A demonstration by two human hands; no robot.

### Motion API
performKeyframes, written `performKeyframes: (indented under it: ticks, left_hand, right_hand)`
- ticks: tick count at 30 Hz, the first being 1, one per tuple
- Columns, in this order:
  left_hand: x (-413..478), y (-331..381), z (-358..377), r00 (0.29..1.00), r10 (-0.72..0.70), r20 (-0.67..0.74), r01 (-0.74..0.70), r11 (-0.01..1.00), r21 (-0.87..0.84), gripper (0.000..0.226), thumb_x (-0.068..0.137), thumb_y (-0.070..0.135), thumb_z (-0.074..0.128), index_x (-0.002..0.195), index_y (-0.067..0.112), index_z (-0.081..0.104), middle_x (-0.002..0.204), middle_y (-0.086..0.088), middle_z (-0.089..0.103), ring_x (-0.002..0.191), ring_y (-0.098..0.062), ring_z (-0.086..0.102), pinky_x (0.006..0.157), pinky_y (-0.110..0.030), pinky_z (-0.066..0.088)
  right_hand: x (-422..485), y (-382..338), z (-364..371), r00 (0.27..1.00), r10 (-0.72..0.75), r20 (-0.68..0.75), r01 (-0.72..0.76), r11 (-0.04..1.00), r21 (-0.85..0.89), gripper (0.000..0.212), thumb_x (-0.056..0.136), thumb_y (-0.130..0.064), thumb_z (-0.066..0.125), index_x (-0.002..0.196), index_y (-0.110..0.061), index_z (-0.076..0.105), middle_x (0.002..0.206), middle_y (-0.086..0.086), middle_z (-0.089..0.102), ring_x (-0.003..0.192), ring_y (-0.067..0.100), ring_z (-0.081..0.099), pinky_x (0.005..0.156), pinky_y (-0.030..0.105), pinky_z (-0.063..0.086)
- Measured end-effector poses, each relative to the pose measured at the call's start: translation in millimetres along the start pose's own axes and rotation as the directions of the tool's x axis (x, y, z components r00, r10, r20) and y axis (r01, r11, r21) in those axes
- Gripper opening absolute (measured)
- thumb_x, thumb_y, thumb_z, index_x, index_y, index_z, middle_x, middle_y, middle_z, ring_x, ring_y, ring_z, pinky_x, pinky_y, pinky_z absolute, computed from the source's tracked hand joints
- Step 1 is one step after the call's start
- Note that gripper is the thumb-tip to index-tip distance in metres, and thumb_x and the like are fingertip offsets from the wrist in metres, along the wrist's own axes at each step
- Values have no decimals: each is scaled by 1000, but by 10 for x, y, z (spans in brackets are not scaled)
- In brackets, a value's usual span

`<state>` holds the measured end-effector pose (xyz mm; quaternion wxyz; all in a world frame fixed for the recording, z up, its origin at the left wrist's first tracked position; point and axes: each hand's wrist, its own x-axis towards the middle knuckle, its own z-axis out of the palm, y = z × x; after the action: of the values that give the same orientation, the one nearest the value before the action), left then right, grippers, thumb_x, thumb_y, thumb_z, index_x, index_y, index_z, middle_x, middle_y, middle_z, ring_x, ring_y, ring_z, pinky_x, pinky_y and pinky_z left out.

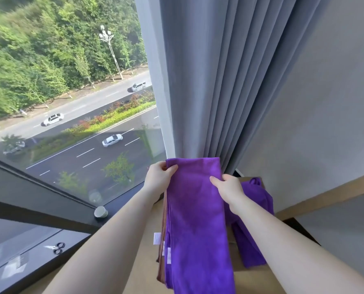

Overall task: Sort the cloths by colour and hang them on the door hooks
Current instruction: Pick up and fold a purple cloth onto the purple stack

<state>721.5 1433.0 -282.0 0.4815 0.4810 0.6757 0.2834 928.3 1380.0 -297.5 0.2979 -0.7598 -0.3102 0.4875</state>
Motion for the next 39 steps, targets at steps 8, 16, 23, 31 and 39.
performKeyframes:
  ticks: [8,16,23,31,39]
  left_hand:
    - [579,-307,203,987,-149,-53,155,976,155,15,87,33,73,77,22,73,78,-5,74,69,-20,63,71,-44,60]
    - [775,-384,387,990,-117,-75,137,912,386,11,92,30,70,102,25,68,96,2,65,94,-22,61,78,-29,41]
    - [839,-451,456,998,-64,-22,63,773,631,24,99,42,57,117,31,69,110,-4,56,110,-30,60,88,-36,45]
    - [782,-275,674,969,226,103,-208,511,834,48,88,11,55,133,24,62,128,-9,52,120,-35,47,98,-41,39]
    - [531,108,1322,891,362,274,-448,602,661,36,90,10,55,122,20,68,118,-7,58,112,-32,50,95,-40,44]
  right_hand:
    - [503,189,133,999,43,23,-35,960,-277,36,93,-38,67,87,-2,65,85,8,71,84,30,64,64,33,43]
    - [756,-8,78,989,-65,131,129,804,-580,57,93,-34,71,137,-17,39,130,12,59,116,39,61,81,39,47]
    - [807,64,105,943,-146,299,326,585,-743,60,106,-40,47,160,-31,22,139,11,38,121,33,57,85,39,49]
    - [920,19,-192,926,-161,341,367,596,-714,64,102,-53,44,158,-33,23,148,9,41,126,36,55,93,43,50]
    - [1226,371,-1046,984,-64,167,175,541,-823,37,101,-32,44,133,-21,60,137,4,58,128,28,54,102,37,46]
